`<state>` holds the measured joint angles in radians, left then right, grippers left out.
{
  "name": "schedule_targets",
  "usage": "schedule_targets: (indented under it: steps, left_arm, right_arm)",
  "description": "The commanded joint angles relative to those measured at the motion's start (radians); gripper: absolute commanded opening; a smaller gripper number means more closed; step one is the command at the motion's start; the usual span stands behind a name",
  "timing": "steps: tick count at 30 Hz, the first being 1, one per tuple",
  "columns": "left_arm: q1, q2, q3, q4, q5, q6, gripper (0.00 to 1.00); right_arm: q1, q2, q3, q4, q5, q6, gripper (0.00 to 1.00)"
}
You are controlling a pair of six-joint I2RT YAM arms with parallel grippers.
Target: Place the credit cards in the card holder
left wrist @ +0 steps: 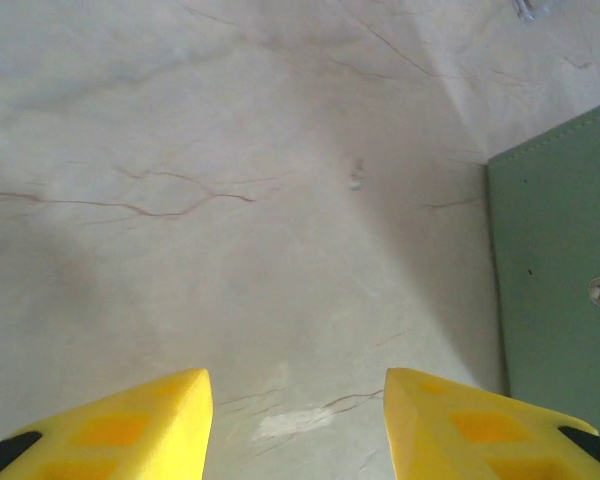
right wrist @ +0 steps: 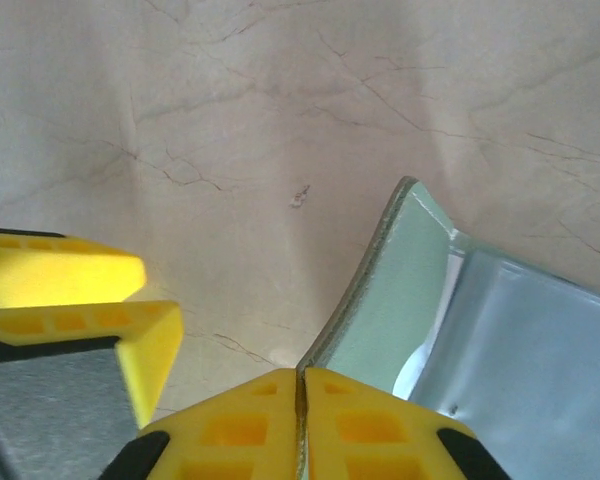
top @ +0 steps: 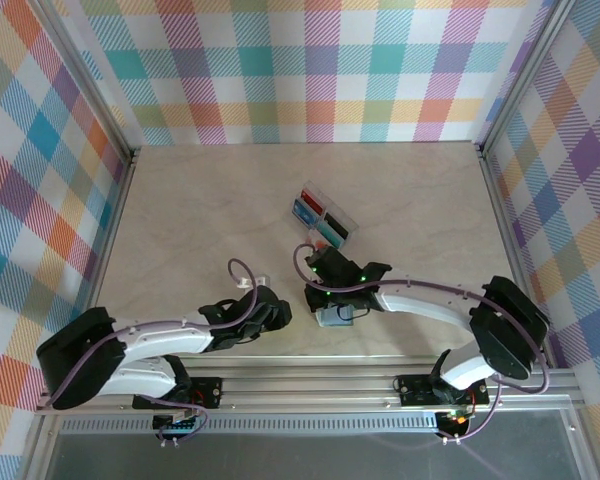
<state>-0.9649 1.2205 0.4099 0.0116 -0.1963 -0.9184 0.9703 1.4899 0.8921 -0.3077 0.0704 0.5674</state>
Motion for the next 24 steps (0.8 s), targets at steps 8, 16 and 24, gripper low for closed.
schedule_targets:
  steps: [8, 16, 24]
  left_arm:
    - [0.028, -0.132, 0.037, -0.236, -0.059, 0.053, 0.49]
    - [0.052, -0.128, 0.107, -0.264, -0.026, 0.095, 0.5]
    - [0.091, -0.108, 0.178, -0.261, 0.043, 0.135, 0.51]
  right_arm:
    - [0.01, 0.123, 0.039, 0.045, -0.122, -0.009, 0.33]
    - [-0.013, 0.128, -0.021, 0.14, -0.275, -0.001, 0.63]
    - [-0.076, 0.118, -0.108, 0.295, -0.49, 0.049, 0.72]
